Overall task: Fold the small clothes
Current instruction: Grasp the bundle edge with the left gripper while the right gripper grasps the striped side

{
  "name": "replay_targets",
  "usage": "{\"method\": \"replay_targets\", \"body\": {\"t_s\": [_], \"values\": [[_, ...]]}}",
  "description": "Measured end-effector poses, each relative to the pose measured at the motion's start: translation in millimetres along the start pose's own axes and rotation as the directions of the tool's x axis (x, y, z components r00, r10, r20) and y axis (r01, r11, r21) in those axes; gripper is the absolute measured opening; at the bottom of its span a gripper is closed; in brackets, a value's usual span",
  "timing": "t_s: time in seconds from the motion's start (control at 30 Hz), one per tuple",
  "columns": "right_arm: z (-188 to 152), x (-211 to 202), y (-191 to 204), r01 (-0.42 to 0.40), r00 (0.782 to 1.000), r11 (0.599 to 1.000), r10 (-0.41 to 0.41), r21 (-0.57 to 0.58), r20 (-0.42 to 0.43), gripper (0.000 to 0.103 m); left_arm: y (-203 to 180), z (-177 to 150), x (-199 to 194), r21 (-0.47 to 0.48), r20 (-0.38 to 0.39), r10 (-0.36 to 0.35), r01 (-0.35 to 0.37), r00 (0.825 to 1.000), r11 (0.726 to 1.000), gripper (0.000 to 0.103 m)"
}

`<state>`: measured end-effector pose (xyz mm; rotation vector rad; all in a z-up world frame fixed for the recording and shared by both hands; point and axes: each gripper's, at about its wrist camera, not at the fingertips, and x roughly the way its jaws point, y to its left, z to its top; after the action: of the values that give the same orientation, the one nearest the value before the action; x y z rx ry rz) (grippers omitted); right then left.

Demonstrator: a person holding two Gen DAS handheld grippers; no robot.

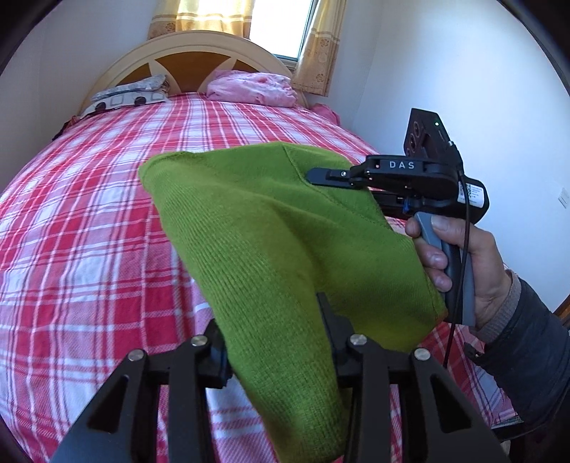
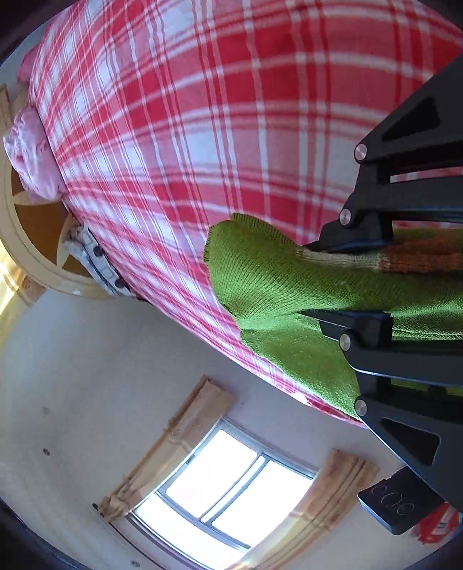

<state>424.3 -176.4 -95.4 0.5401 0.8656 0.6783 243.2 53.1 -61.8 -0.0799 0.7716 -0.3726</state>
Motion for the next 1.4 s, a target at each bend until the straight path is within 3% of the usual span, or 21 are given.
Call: {"method": "replay_targets", "body": {"t_s": [0.97, 1.4], "values": [[-44.0, 108.7, 118.3, -0.160, 0.977, 0.984, 0.146, -0.081, -0.159, 0.025, 83.7, -55.2, -83.1, -0.105, 0.046, 0.169, -0.163, 0.985, 0.981, 0.040], [-65.0, 148.0, 159.5, -0.181, 0.963, 0.977, 0.153, -0.115, -0.221, 0.025, 116.2, -82.0, -107.0, -0.154, 0.049, 0.211, -0.202, 0.976, 0.967, 0.040]]}}
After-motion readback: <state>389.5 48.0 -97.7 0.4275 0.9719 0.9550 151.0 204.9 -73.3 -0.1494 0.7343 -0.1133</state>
